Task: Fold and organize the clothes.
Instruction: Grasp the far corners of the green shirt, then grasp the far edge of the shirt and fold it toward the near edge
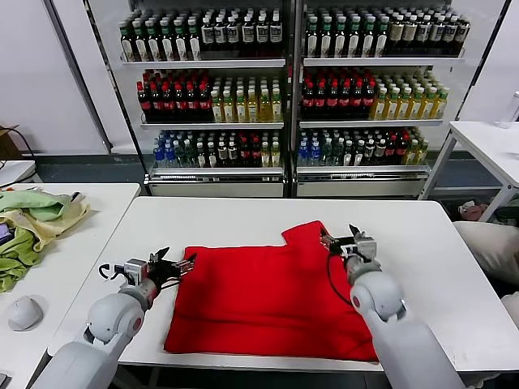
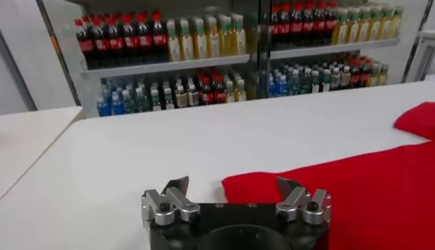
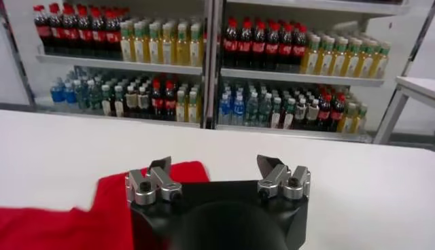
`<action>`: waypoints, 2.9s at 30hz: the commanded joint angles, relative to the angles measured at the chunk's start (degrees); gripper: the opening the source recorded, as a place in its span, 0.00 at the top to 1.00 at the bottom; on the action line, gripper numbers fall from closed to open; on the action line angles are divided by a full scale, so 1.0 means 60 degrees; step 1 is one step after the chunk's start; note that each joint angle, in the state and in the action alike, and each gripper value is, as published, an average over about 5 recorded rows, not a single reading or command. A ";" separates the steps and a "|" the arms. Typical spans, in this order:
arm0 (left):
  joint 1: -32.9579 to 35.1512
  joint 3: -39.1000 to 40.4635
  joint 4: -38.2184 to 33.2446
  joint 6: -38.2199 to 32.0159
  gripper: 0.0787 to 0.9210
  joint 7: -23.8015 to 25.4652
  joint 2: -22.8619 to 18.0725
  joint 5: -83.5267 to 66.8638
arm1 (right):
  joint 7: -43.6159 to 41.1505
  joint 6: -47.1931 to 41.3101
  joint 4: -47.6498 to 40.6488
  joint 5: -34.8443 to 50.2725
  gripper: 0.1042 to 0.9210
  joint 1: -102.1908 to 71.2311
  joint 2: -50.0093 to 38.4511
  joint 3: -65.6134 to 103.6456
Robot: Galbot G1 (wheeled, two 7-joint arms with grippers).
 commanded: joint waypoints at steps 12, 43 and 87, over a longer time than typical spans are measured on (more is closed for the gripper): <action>-0.1238 0.0085 0.2204 -0.0225 0.12 0.1511 -0.0110 0.0312 | -0.0265 0.0652 -0.3653 -0.0594 0.12 0.1907 0.1376 -0.0387; -0.0879 -0.0035 0.2155 -0.0596 0.42 0.2756 -0.0142 0.0291 | -0.0394 0.0808 -0.3648 -0.0531 0.61 0.1465 0.1502 -0.0235; 0.3860 -0.2310 -0.2108 -0.1558 0.99 0.2165 0.1350 -0.1010 | 0.0240 0.0136 0.6112 -0.0265 0.98 -0.5399 -0.0889 0.1075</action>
